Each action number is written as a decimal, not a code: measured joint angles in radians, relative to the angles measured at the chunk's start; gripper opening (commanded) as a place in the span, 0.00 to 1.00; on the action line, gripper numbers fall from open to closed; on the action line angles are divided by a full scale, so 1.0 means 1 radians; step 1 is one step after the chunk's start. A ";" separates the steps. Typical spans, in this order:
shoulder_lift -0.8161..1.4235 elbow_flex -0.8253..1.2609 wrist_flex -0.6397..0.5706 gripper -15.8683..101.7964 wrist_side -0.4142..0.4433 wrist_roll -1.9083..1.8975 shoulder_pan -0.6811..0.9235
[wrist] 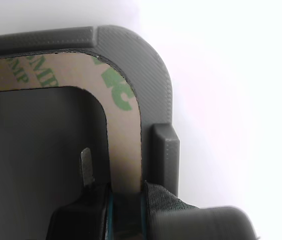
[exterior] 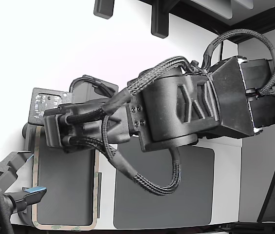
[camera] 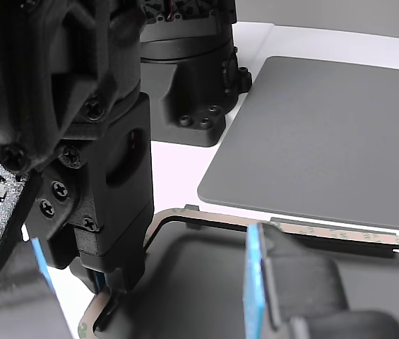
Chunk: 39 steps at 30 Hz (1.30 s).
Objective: Move top rectangular frame to the holder.
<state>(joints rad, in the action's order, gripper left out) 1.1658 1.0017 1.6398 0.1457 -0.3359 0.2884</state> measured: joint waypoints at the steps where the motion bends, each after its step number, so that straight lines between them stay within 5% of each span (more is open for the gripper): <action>1: 0.000 0.003 -0.002 0.04 0.000 0.000 0.000; 39: -0.006 0.043 -0.021 0.04 0.011 -0.012 0.000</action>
<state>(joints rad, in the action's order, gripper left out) 1.1597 1.0446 1.6183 0.1565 -0.3482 0.2884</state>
